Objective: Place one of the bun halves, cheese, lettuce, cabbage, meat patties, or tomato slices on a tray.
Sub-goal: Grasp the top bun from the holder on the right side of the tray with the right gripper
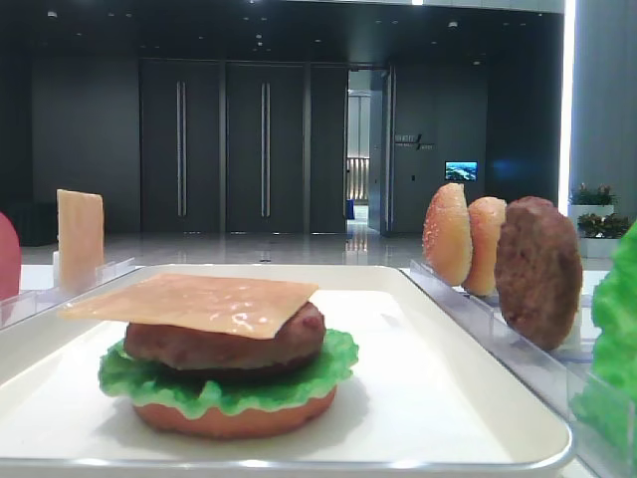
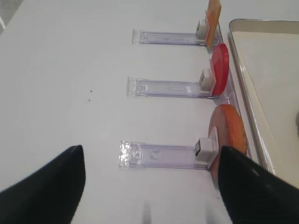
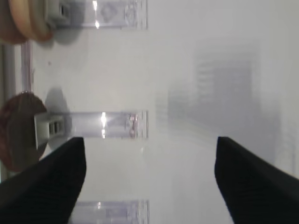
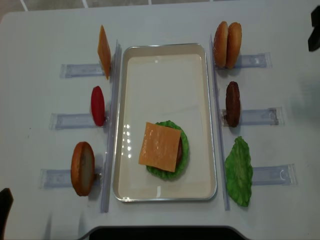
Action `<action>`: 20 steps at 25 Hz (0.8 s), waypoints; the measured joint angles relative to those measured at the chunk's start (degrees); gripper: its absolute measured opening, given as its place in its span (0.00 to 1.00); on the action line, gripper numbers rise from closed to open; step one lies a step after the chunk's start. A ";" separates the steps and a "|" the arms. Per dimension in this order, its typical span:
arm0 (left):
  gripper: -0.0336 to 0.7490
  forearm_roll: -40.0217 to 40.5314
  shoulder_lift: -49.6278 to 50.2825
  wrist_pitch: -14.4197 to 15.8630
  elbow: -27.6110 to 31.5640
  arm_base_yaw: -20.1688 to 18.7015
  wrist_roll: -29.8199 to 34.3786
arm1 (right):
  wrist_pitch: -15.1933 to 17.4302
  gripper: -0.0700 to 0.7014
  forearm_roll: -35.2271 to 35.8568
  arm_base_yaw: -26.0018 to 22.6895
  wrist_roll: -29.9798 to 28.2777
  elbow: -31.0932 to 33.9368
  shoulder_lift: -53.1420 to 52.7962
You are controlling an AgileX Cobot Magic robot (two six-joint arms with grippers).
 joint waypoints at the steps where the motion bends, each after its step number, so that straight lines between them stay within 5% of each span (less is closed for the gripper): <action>1: 0.93 0.00 0.00 0.00 0.00 0.00 0.00 | 0.00 0.79 0.00 0.00 0.00 -3.11 2.60; 9: 0.93 0.00 0.00 0.00 0.00 0.00 0.00 | -0.05 0.79 0.00 -0.37 1.31 -21.63 18.71; 20: 0.93 0.00 0.00 0.00 0.00 0.00 0.00 | -0.04 0.79 4.18 2.68 7.75 -23.67 22.82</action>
